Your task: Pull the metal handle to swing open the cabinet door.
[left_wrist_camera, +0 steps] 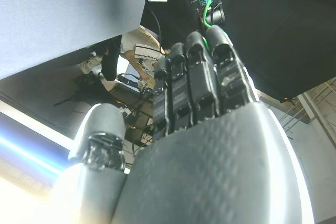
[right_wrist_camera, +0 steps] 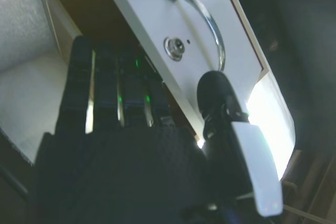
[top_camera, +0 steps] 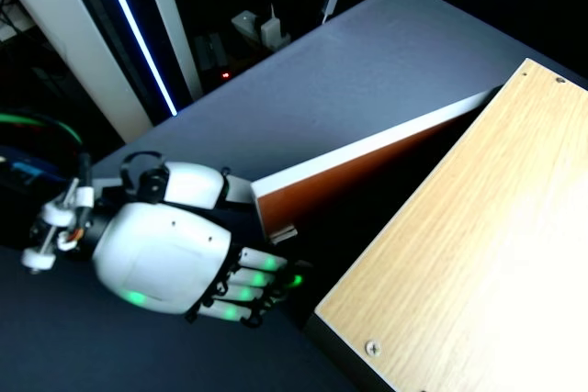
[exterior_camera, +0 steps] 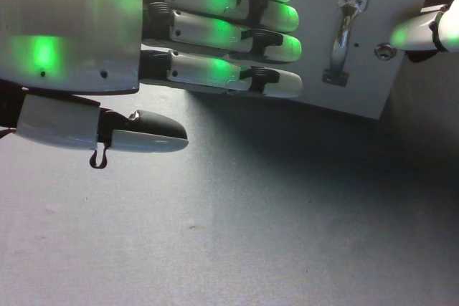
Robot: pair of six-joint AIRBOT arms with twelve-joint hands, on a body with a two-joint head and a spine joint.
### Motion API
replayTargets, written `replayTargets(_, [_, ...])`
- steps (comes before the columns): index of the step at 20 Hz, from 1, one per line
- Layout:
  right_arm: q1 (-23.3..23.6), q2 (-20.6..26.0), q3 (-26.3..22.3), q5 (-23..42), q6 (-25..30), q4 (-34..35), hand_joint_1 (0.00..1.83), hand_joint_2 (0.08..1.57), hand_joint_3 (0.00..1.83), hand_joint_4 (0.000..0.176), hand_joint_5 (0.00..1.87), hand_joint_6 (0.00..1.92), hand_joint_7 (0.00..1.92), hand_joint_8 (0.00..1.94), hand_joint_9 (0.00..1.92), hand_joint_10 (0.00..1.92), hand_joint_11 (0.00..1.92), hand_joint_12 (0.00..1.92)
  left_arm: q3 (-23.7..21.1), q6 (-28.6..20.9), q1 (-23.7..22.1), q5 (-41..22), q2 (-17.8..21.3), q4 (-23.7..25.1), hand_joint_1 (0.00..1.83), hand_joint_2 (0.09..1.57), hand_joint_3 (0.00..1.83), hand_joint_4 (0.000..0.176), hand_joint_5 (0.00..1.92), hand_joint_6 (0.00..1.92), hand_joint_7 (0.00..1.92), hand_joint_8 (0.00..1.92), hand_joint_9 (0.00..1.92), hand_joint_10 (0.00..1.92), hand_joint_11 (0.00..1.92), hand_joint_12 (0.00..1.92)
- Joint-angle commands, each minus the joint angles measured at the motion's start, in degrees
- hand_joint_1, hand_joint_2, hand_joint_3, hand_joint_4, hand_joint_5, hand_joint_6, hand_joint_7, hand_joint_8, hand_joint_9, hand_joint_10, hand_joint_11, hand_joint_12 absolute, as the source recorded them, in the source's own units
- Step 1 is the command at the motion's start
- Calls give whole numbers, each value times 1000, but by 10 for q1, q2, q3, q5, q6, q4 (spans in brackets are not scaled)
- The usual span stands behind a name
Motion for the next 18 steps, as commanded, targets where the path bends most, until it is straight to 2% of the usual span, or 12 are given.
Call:
replayTargets(1, [8, 5, 2, 43, 3, 13, 0, 1505, 0, 0, 152, 0, 229, 0, 208, 0, 0, 583, -1, 3, -6, -11, 4, -57, 0, 1571, 51, 0, 261, 1, 285, 0, 249, 0, 0, 605])
replayTargets(3, [6, 7, -3, 61, 3, 14, 0, 1501, 0, 0, 151, 1, 225, 0, 207, 0, 0, 581, -1, 3, -6, -11, 4, -57, 0, 1571, 51, 0, 198, 0, 225, 4, 204, 0, 0, 530])
replayTargets(4, [4, 9, -7, 71, 3, 14, 0, 1498, 0, 0, 135, 0, 211, 0, 195, 0, 0, 558, -1, 3, -6, -11, 4, -57, 0, 1571, 43, 0, 104, 0, 129, 4, 122, 0, 0, 368])
replayTargets(5, [4, 10, -8, 75, 3, 15, 0, 1498, 0, 0, 135, 0, 211, 0, 195, 0, 0, 558, -1, 3, -6, -11, 4, -57, 0, 1571, 43, 0, 104, 0, 129, 4, 122, 0, 0, 368])
replayTargets(6, [4, 10, -8, 78, 3, 21, 0, 1494, 0, 0, 126, 0, 196, 0, 179, 0, 0, 534, -1, 3, -6, -11, 4, -57, 0, 1571, 38, 0, 36, 1, 65, 3, 59, 1, 0, 223])
replayTargets(7, [4, 11, -9, 83, 3, 25, 0, 1493, 0, 0, 131, 1, 202, 2, 185, 2, 0, 548, -1, 3, -6, -11, 4, -57, 0, 1571, 37, 0, 20, 1, 53, 0, 44, 0, 0, 189])
replayTargets(10, [-2, 13, -10, 110, 3, 26, 0, 1496, 0, 0, 141, 5, 212, 5, 185, 2, 0, 547, -1, 3, -6, -11, 4, -57, 0, 1571, 58, 0, 22, 2, 51, 2, 45, 1, 0, 160])
replayTargets(13, [-8, 16, -10, 139, 3, 26, 0, 1502, 1, 0, 144, 2, 218, 2, 180, 1, 0, 549, -1, 3, -6, -11, 4, -57, 0, 1571, 54, 0, 20, 1, 53, 0, 32, 2, 0, 47])
replayTargets(18, [-20, 16, -6, 220, -32, -9, 0, 1500, 0, 0, 150, 3, 225, 4, 199, 7, 0, 553, -1, 3, -6, -11, 4, -57, 0, 1569, 47, 0, 15, 0, 54, 1, 36, 3, 8, 53])
